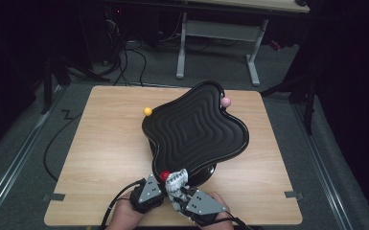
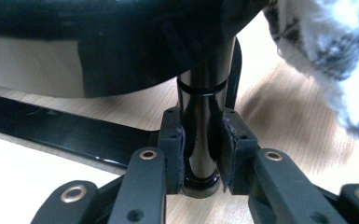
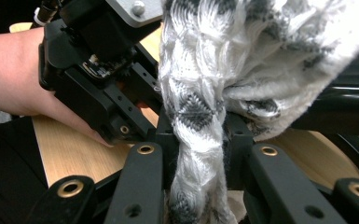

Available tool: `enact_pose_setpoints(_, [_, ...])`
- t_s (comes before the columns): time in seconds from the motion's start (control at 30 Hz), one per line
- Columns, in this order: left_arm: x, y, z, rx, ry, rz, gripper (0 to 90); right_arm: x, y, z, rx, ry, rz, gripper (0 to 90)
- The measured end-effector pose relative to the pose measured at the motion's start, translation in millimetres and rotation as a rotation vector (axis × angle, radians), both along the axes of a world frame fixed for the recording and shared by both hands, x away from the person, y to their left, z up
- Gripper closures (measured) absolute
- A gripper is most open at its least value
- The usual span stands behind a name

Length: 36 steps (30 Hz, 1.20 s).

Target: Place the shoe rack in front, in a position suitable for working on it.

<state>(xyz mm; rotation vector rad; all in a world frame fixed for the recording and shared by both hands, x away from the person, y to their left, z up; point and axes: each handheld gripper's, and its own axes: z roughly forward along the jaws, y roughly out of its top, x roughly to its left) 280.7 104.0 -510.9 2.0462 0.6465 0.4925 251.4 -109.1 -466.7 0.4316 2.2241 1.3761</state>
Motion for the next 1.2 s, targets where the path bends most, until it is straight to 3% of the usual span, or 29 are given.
enact_pose_setpoints(0.17, [0.5,0.4,0.2,0.001,0.002,-0.005,73.1,1.4,-17.1,5.9,0.01,-0.023,-0.044,73.8])
enact_pose_setpoints(0.27, [0.6,0.2,0.2,0.001,0.002,-0.005,73.1,4.5,-33.2,10.8,0.032,-0.037,-0.097,73.4])
enact_pose_setpoints(0.63, [0.6,-0.3,0.8,0.002,0.006,-0.011,73.1,24.3,-98.8,35.8,0.148,-0.072,-0.285,72.8])
enact_pose_setpoints(1.2, [-3.9,11.9,1.5,0.007,0.011,0.003,73.0,41.8,-148.9,64.4,0.271,-0.109,-0.434,72.8])
